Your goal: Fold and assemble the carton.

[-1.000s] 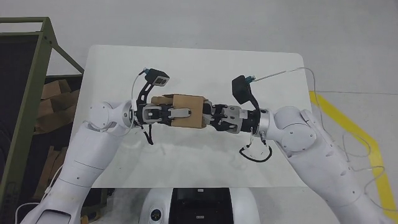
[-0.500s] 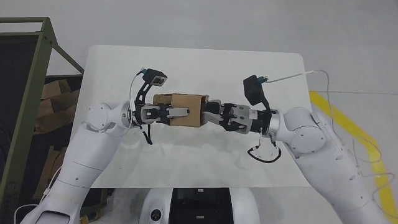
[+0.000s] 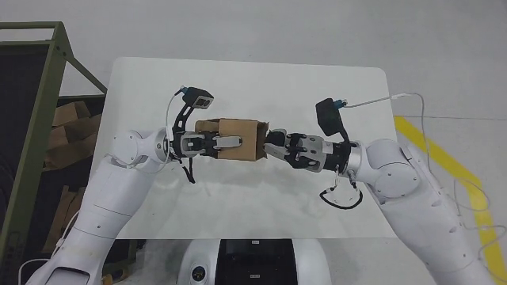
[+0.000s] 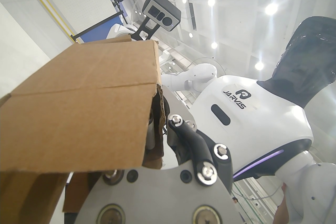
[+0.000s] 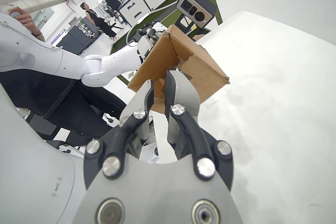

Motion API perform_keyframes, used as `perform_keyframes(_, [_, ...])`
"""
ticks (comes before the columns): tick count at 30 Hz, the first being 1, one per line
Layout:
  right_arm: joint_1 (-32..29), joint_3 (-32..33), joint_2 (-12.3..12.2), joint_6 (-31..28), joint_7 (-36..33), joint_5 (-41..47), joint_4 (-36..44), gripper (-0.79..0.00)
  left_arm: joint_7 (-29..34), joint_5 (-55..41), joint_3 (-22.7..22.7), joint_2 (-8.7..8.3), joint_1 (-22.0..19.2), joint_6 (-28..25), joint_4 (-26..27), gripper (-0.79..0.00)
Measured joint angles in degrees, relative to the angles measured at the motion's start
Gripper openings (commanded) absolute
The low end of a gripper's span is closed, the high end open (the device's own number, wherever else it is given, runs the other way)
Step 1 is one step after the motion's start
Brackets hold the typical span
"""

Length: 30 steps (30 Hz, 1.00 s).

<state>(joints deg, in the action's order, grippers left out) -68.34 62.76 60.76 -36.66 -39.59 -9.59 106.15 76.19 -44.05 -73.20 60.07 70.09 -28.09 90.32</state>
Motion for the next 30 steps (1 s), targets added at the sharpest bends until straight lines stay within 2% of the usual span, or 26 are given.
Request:
perform_keyframes(12, [0.5, 0.0, 0.2, 0.9, 2.6, -0.4, -1.4, -0.760, -0.1, -0.2, 0.0, -0.02, -0.1, -0.1, -0.1, -0.785])
perform_keyframes(18, [-0.8, 1.1, -0.1, 1.5, 2.3, 0.5, -1.9, -0.748, -0.1, -0.2, 0.0, -0.04, -0.2, -0.1, -0.1, -0.785])
perform_keyframes(30, [0.9, -1.6, 0.3, 2.2, 1.2, 0.6, -2.3, -0.748, 0.2, -0.4, 0.2, -0.03, -0.7, 0.2, -0.3, -0.785])
